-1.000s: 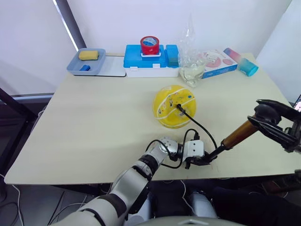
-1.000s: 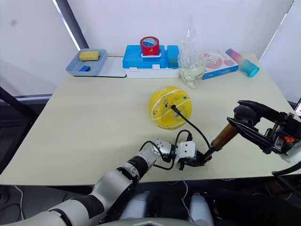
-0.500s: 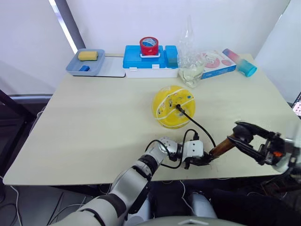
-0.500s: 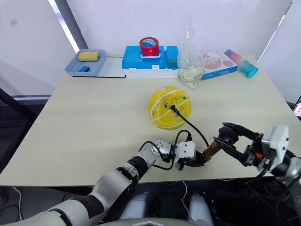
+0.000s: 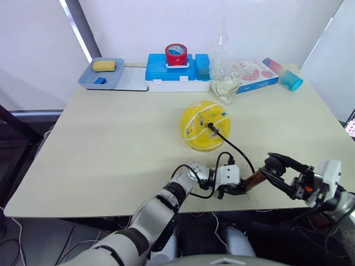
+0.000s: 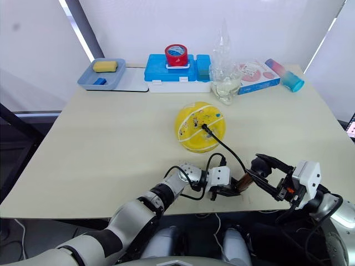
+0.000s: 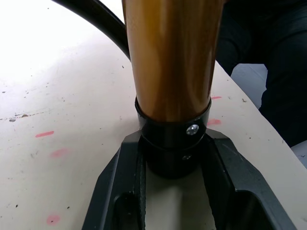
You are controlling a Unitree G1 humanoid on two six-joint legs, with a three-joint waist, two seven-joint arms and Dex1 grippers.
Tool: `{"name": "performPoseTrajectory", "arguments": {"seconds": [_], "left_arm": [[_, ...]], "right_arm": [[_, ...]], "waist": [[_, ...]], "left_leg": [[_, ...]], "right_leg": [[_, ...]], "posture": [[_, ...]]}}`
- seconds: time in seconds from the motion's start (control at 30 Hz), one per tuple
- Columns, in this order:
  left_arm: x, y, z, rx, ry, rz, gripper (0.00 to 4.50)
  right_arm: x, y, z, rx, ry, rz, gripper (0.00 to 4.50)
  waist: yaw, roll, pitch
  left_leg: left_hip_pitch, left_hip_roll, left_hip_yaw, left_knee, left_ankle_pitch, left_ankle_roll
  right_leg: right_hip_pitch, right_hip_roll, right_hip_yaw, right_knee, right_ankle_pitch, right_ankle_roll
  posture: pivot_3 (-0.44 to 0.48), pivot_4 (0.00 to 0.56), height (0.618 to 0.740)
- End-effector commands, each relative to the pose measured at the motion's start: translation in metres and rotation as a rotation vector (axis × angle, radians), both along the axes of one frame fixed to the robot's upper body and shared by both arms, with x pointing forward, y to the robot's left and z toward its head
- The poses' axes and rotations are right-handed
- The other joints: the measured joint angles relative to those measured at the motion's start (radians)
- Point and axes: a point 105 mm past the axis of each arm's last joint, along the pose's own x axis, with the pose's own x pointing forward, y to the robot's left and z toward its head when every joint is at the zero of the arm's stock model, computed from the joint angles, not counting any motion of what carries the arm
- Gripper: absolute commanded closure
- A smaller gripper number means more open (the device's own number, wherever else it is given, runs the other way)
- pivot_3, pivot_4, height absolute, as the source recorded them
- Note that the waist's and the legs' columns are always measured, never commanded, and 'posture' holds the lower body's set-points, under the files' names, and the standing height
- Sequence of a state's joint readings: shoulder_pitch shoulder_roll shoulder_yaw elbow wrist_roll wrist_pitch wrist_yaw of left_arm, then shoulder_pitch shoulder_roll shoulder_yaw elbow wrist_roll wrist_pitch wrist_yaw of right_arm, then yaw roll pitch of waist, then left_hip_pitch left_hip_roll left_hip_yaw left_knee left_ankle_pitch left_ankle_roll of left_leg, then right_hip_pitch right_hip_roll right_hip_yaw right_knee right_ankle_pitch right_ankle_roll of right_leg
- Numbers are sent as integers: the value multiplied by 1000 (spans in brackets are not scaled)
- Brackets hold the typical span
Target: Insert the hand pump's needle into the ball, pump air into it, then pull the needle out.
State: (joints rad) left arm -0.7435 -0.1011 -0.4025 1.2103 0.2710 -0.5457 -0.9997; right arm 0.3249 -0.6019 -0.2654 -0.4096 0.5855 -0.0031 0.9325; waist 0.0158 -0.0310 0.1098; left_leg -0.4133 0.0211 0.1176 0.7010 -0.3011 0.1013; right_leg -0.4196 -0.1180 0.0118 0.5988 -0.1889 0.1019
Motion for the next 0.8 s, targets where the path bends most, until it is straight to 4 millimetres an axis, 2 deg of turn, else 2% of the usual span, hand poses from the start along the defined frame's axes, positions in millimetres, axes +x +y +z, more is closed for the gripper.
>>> {"name": "performPoseTrajectory", "arguments": {"seconds": [0.03, 0.2, 0.43, 0.5, 0.6, 0.8], "left_arm": [[-8, 9, -17, 79, 35, -24, 3402], [-9, 8, -17, 79, 37, -32, 3402], [-10, 8, -17, 82, 39, -36, 3402], [-10, 9, -17, 83, 39, -37, 3402], [-10, 9, -17, 84, 39, -39, 3402], [-10, 8, -17, 83, 40, -39, 3402]], "right_arm": [[-6, -11, 48, -1, -85, 1, 2449], [-14, -15, 92, 13, -132, 11, 2449], [-23, -22, 129, 23, -160, -2, 2449], [-24, -20, 134, 27, -166, 3, 2449], [-22, -14, 124, -8, -123, 19, 2449], [-10, -12, 66, -90, 28, -1, 2449]], "waist": [[1, 2, 1], [2, 6, 2], [1, 6, 2], [1, 6, 3], [1, 6, 3], [-1, 4, 2]], "left_leg": [[-1, 0, -1, 0, 0, 0], [-2, 0, -3, 0, 0, 0], [-3, 0, -4, 0, 0, 0], [-3, 0, -4, 0, 0, 0], [-3, 0, -5, 0, 0, 0], [-3, 0, -7, 0, 0, 0]], "right_leg": [[0, 0, 0, -3, 0, 0], [1, 3, 2, -6, 1, 1], [2, 10, 13, -8, 1, 1], [2, 10, 13, -8, 1, 1], [2, 12, 16, -8, 0, 1], [3, 17, 25, -9, 0, 2]], "posture": [[0, 150, 737], [0, 150, 737], [0, 150, 737], [0, 150, 737], [0, 150, 737], [0, 150, 737]]}}
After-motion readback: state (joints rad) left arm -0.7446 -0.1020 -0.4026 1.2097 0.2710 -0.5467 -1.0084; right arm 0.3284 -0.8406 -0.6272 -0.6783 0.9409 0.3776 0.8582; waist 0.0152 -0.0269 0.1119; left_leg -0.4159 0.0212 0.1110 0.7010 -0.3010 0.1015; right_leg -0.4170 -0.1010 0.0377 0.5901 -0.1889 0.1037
